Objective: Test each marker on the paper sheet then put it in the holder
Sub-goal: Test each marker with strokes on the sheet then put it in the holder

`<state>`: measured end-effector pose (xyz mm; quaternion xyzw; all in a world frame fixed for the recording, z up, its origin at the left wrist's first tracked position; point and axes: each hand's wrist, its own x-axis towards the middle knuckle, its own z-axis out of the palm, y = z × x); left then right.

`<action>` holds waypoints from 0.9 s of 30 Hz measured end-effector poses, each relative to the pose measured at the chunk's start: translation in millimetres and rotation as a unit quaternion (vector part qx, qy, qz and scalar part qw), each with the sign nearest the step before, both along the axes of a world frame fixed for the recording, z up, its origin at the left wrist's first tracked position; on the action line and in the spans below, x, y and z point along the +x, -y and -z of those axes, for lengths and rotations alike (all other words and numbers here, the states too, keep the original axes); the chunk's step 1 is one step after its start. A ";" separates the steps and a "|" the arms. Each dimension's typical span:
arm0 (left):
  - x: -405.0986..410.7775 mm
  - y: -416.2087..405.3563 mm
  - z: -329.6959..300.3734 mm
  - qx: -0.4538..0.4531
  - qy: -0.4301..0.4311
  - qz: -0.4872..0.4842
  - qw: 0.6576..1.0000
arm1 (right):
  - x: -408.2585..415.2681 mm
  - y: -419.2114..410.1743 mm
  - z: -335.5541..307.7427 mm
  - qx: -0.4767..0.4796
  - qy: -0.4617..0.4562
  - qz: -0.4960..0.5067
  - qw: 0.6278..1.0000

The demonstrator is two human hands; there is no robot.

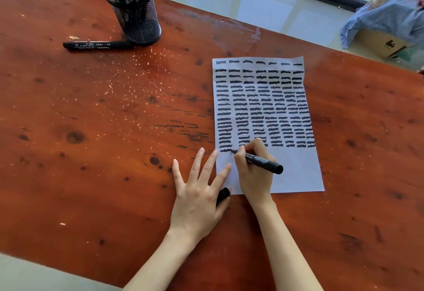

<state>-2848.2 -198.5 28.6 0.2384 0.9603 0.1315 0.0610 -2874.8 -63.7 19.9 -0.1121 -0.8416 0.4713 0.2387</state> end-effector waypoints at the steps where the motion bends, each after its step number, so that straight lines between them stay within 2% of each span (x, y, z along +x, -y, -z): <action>1: 0.1 -0.1 0.1 0.000 -0.001 0.000 1.000 | 0.1 0.0 0.2 0.000 0.000 0.001 1.000; 8: 0.2 0.3 1.5 0.000 -0.006 0.000 1.000 | 0.1 0.4 1.0 -0.003 -0.003 0.001 1.000; 15: 0.2 0.8 3.5 0.005 -0.007 0.002 1.000 | -2.0 -8.3 -5.0 -0.202 0.000 0.029 0.979; 20: 0.3 1.7 1.1 0.031 0.004 -0.002 1.000 | -2.4 -12.4 -5.3 -0.262 0.014 0.049 0.964; 23: 0.0 4.5 -2.0 0.117 0.011 -0.028 0.993 | -4.3 -13.4 -9.2 -0.281 0.030 0.054 0.958; 27: -0.3 11.8 -25.7 0.272 0.036 -0.085 0.958 | -9.0 -16.4 -26.8 -0.327 0.076 0.039 0.941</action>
